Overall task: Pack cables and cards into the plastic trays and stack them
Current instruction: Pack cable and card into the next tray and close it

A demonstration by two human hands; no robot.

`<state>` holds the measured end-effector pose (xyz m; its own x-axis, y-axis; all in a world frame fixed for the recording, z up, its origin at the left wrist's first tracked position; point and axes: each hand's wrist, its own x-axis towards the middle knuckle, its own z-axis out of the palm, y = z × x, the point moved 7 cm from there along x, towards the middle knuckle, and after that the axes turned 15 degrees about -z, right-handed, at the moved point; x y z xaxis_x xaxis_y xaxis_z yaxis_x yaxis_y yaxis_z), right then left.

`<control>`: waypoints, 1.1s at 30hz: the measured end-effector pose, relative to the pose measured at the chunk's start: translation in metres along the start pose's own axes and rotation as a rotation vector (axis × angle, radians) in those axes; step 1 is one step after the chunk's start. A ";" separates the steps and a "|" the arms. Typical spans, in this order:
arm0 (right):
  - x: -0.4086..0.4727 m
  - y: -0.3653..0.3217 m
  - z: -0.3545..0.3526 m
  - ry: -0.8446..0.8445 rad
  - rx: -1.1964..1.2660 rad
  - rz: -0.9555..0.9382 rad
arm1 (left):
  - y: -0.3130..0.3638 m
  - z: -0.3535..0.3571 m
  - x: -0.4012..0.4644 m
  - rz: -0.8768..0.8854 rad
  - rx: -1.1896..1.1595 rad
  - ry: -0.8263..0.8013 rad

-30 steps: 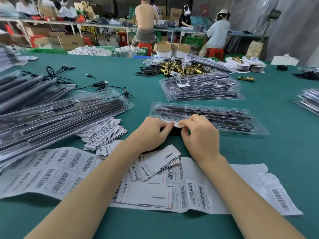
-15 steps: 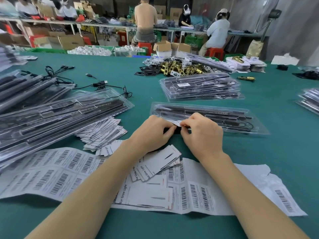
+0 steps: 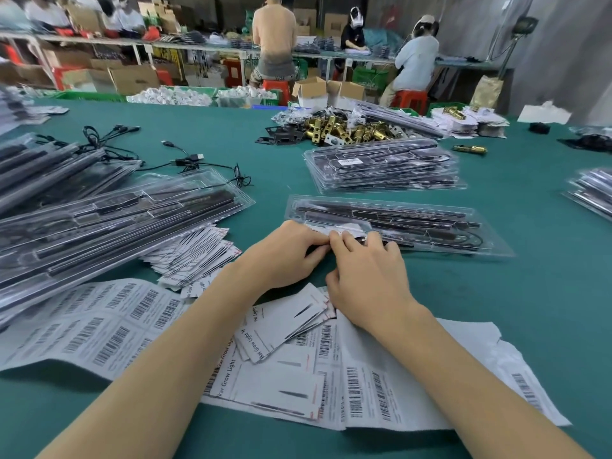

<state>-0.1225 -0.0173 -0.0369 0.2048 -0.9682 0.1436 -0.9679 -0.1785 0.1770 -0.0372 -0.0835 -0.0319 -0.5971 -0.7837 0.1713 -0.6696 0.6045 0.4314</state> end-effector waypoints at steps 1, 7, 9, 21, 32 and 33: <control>0.001 -0.002 0.000 -0.025 -0.005 0.012 | 0.000 0.000 0.000 0.004 0.002 -0.007; 0.001 -0.005 0.002 -0.096 0.005 0.062 | -0.005 -0.010 -0.002 0.005 0.049 -0.018; 0.001 -0.005 0.004 -0.112 -0.019 0.072 | -0.010 -0.018 0.000 -0.013 0.076 0.007; 0.018 -0.018 0.007 -0.309 -0.094 -0.001 | -0.018 -0.024 0.003 -0.170 0.253 -0.101; 0.023 -0.024 0.007 -0.287 -0.140 -0.002 | -0.031 -0.051 0.005 -0.177 0.081 0.171; 0.022 -0.024 0.007 -0.272 -0.121 0.000 | -0.034 -0.043 0.005 -0.188 0.077 0.128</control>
<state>-0.0957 -0.0358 -0.0451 0.1421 -0.9826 -0.1197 -0.9403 -0.1718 0.2938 0.0017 -0.1140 -0.0078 -0.4012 -0.8922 0.2073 -0.7983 0.4515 0.3984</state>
